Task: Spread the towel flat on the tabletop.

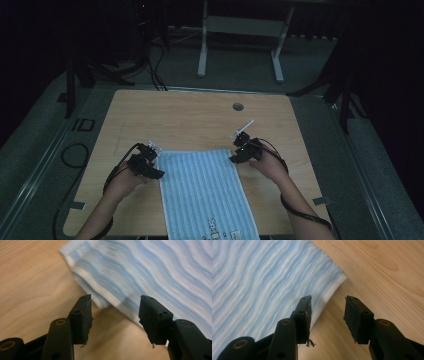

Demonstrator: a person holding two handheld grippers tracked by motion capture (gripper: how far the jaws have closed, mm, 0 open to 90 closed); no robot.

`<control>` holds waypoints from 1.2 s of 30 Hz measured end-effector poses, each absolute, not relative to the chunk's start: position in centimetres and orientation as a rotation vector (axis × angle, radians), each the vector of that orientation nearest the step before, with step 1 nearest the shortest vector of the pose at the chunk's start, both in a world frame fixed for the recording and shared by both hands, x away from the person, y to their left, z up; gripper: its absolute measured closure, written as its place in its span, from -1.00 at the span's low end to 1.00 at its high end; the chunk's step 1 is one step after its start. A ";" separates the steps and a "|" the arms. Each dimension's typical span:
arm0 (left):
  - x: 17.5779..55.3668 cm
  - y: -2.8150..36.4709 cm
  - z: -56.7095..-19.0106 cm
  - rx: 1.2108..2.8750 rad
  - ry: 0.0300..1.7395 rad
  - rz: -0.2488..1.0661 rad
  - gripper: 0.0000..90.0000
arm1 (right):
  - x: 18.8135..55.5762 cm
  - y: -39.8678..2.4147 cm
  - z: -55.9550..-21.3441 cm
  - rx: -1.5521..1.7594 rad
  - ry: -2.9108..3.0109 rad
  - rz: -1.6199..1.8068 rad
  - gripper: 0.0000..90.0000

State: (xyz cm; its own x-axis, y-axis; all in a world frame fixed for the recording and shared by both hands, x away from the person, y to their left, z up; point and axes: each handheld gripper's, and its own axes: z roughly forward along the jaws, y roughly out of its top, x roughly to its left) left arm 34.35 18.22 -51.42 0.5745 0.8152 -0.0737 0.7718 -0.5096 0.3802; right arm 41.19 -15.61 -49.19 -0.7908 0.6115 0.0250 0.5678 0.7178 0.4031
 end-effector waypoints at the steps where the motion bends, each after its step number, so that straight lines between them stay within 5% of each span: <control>1: 34.6 18.1 -51.5 2.429 1.301 0.155 -0.02 | 41.6 -15.4 -49.6 0.987 2.817 0.595 0.25; 4: 35.5 17.8 -52.0 2.439 1.301 0.149 -0.02 | 42.2 -14.7 -50.6 1.006 2.847 0.556 0.27; 5: 35.7 17.7 -52.1 2.438 1.303 0.147 0.02 | 42.2 -14.6 -50.9 1.007 2.861 0.550 0.43; 9: 35.6 17.2 -51.7 2.440 1.252 0.207 0.82 | 41.5 -14.2 -50.4 0.941 2.850 0.540 0.95; 11: 35.4 17.1 -51.3 2.452 1.227 0.220 0.88 | 40.8 -14.2 -49.6 0.902 2.848 0.554 0.96; 19: 32.7 17.9 -49.2 2.374 1.174 0.255 0.91 | 36.2 -14.9 -46.0 0.730 2.808 0.676 0.97; 25: 27.6 19.4 -48.9 2.392 1.044 0.125 0.87 | 30.3 -17.0 -45.0 0.622 2.825 0.772 0.96; 29: 25.5 20.2 -49.7 2.491 1.031 0.012 0.51 | 26.8 -17.4 -47.6 0.498 3.004 0.675 0.72; 33: 25.8 21.7 -49.1 2.494 1.127 0.149 0.36 | 27.1 -18.6 -46.9 0.535 2.917 0.654 0.70; 36: 26.8 21.5 -48.4 2.472 1.138 0.209 0.41 | 29.0 -18.2 -45.8 0.582 2.844 0.663 0.88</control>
